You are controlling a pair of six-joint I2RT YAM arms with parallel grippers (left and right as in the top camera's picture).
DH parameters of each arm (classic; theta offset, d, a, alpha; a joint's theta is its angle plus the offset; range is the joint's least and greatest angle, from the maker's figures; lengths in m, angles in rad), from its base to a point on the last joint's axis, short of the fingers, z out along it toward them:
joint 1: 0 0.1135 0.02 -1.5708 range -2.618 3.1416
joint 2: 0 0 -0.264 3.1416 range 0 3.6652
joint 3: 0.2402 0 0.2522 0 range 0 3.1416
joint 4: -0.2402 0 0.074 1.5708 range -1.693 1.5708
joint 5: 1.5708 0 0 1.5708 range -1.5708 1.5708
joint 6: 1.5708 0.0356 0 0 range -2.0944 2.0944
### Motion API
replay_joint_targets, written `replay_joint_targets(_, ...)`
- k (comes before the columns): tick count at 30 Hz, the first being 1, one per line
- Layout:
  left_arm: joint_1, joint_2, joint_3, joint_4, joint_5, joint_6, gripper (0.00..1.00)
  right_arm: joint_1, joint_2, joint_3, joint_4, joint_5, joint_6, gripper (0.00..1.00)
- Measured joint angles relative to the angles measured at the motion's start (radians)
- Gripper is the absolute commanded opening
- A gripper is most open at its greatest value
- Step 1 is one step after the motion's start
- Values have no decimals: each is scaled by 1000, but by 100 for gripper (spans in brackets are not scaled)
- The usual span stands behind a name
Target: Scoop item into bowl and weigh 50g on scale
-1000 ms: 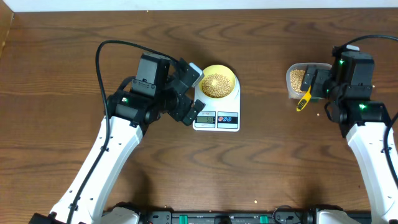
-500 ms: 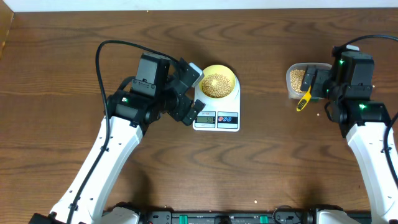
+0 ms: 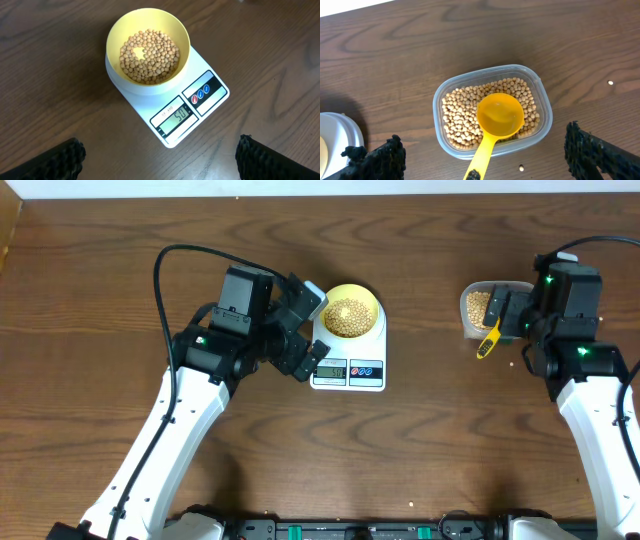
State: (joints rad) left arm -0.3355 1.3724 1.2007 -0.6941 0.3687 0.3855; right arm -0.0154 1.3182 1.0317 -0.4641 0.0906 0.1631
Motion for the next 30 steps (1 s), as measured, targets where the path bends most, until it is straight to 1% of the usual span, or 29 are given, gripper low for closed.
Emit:
replay_joint_targets(26, 0, 0, 0, 0, 0, 0, 99, 0, 0, 0, 0, 0, 0, 99)
replay_joint_targets(30, 0, 0, 0, 0, 0, 0, 98, 0, 0, 0, 0, 0, 0, 99)
